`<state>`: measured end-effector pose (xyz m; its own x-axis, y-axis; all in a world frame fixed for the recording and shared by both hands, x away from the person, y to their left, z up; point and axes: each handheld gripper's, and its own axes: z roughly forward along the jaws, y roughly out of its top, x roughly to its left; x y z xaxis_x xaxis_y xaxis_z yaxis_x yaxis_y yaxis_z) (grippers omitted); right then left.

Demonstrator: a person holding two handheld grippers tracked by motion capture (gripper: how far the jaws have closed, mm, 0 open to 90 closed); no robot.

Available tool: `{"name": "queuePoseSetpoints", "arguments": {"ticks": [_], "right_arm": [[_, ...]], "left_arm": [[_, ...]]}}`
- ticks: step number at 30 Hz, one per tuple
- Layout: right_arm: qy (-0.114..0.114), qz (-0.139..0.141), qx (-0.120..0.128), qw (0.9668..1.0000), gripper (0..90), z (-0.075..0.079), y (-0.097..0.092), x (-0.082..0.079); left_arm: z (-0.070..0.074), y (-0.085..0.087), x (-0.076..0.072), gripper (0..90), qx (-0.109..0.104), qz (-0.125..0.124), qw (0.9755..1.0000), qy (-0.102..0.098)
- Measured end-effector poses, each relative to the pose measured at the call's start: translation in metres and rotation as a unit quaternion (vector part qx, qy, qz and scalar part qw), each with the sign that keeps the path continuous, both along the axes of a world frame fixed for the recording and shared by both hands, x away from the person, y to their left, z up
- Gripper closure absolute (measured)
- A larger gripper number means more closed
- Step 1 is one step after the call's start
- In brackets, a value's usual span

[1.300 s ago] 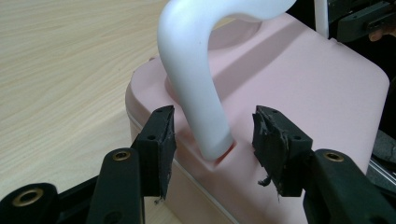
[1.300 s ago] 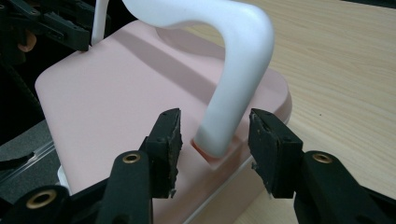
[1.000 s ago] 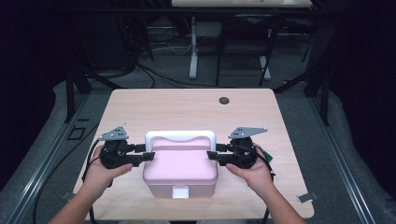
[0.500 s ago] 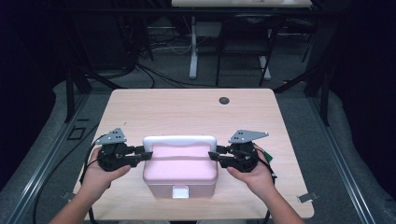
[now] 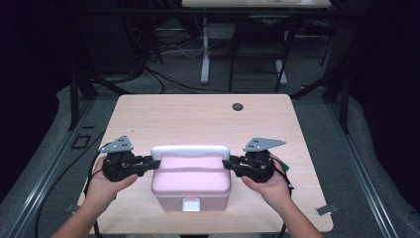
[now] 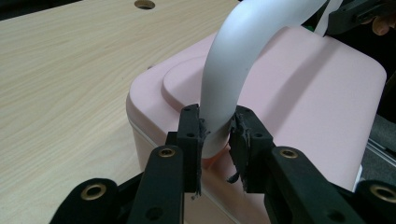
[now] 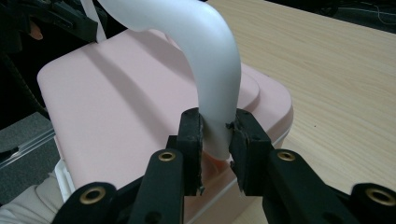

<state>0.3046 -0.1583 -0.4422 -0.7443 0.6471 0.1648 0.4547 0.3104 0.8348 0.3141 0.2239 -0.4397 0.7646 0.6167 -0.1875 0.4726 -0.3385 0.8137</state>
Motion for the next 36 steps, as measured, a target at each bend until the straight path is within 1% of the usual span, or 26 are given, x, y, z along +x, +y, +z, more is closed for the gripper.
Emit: {"name": "queuePoseSetpoints", "arguments": {"ticks": [4, 8, 11, 12, 14, 16, 18, 20, 21, 24, 25, 26, 27, 28, 29, 30, 33, 36], "right_arm": [[-0.001, -0.003, 0.007, 1.0, 74.6, 0.004, -0.001, 0.002], [0.001, -0.006, 0.023, 0.9997, 74.6, 0.009, -0.002, 0.006], [0.01, -0.01, 0.034, 0.9993, 74.7, 0.012, -0.003, 0.008], [0.009, -0.008, 0.035, 0.9993, 74.7, 0.013, -0.003, 0.009], [0.008, -0.018, 0.026, 0.9995, 74.8, 0.016, -0.002, 0.008], [0.01, -0.014, 0.031, 0.9994, 74.8, 0.018, -0.003, 0.009], [0.011, -0.018, 0.031, 0.9993, 74.8, 0.02, -0.003, 0.01], [0.014, -0.016, 0.038, 0.9991, 74.9, 0.021, -0.003, 0.012], [0.017, -0.019, 0.038, 0.999, 74.9, 0.022, -0.003, 0.013], [0.022, -0.017, 0.045, 0.9986, 74.9, 0.023, -0.004, 0.015], [0.022, -0.016, 0.045, 0.9986, 74.9, 0.023, -0.004, 0.015], [0.02, -0.024, 0.037, 0.9988, 74.9, 0.023, -0.003, 0.014], [0.02, -0.022, 0.038, 0.9989, 74.9, 0.023, -0.003, 0.014], [0.018, -0.019, 0.043, 0.9987, 74.9, 0.023, -0.003, 0.015], [0.022, -0.017, 0.039, 0.9989, 74.9, 0.023, -0.004, 0.014], [0.022, -0.018, 0.04, 0.9988, 74.9, 0.023, -0.004, 0.014], [0.023, -0.019, 0.04, 0.9987, 74.9, 0.024, -0.003, 0.015], [0.023, -0.02, 0.041, 0.9987, 74.9, 0.024, -0.003, 0.015]], "left_arm": [[0.005, 0.001, 0.004, 73.9, -0.008, 0.001, 1.0, 0.002], [0.012, 0.002, 0.009, 73.9, -0.017, 0.003, 0.9998, 0.008], [0.017, 0.002, 0.01, 73.8, -0.013, 0.004, 0.9999, 0.01], [0.018, 0.001, 0.01, 73.7, -0.011, 0.005, 0.9999, 0.01], [0.02, 0.001, 0.012, 73.7, -0.009, 0.004, 0.9999, 0.01], [0.022, 0.001, 0.013, 73.6, -0.012, 0.007, 0.9998, 0.013], [0.024, 0.001, 0.016, 73.5, -0.016, 0.008, 0.9997, 0.016], [0.028, 0.002, 0.017, 72.8, -0.023, 0.012, 0.9996, 0.013], [0.029, 0.003, 0.017, 72.0, -0.026, 0.013, 0.9995, 0.012], [0.034, 0.005, 0.016, 71.2, -0.029, 0.015, 0.9994, 0.009], [0.035, 0.006, 0.014, 71.2, -0.029, 0.016, 0.9994, 0.008], [0.036, 0.007, 0.013, 70.6, -0.027, 0.015, 0.9995, 0.005], [0.036, 0.009, 0.011, 70.5, -0.026, 0.015, 0.9995, 0.005], [0.036, 0.01, 0.01, 70.5, -0.025, 0.014, 0.9996, 0.005], [0.036, 0.012, 0.008, 70.4, -0.025, 0.015, 0.9996, 0.004], [0.035, 0.014, 0.006, 70.6, -0.028, 0.015, 0.9995, 0.005], [0.03, 0.02, 0.001, 71.2, -0.022, 0.011, 0.9997, 0.006], [0.024, 0.027, -0.005, 72.5, -0.023, 0.01, 0.9996, 0.011]]}}
